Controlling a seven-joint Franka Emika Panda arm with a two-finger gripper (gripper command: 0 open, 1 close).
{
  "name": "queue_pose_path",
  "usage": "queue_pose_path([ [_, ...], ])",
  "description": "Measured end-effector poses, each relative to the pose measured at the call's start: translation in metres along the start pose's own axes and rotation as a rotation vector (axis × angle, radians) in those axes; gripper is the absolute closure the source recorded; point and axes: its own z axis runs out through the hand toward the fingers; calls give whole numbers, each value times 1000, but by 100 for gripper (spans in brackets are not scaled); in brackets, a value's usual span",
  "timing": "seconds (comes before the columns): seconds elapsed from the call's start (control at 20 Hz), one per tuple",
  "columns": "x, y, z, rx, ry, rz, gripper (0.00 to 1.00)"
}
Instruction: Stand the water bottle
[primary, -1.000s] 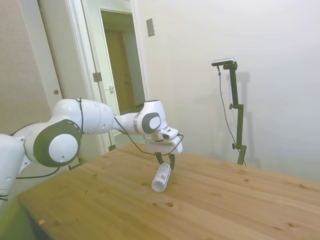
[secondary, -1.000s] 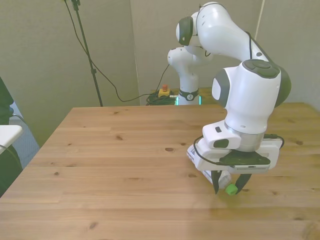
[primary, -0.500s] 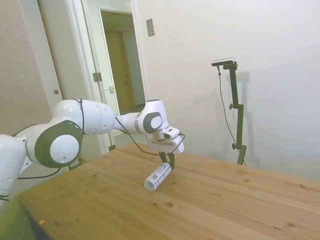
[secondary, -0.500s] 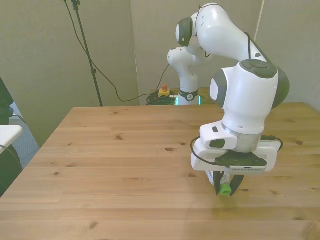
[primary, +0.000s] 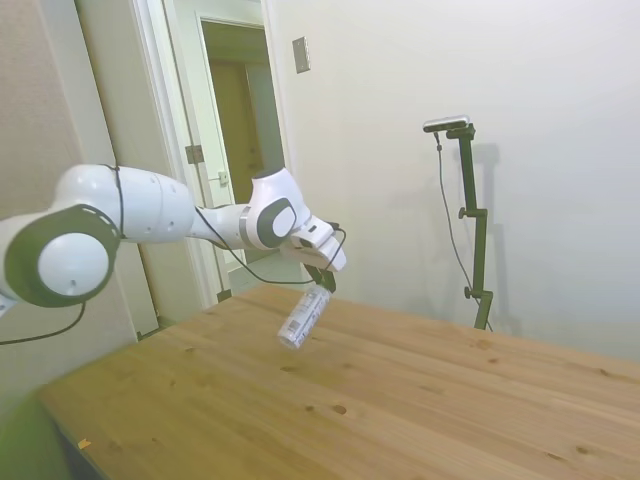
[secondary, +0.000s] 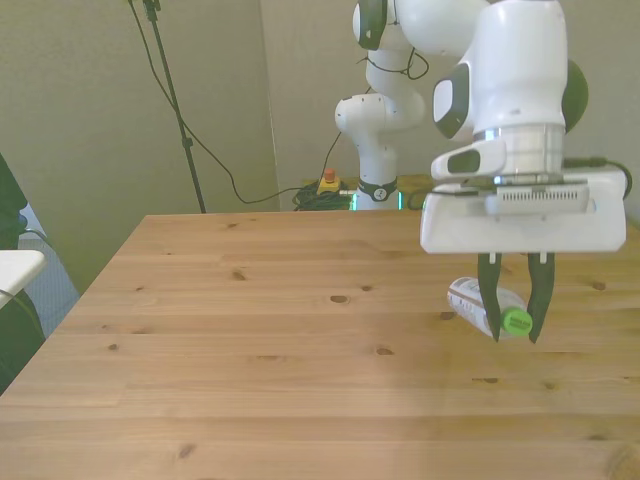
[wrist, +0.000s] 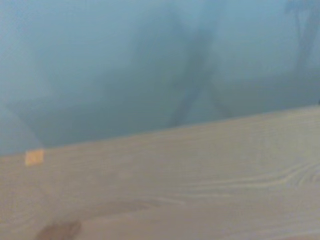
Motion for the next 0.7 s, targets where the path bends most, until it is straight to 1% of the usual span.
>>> queue_pose_path([
  [0.15,2,12,-27,137,86,37,100],
  [0.3,-2,37,-42,258,173,87,100],
  [0.4,-5,61,-50,337,229,121,100],
  [0.5,-1,92,-55,415,277,162,100],
  [0.6,18,123,-59,483,338,212,100],
  [0.7,34,136,-59,530,411,273,100],
])
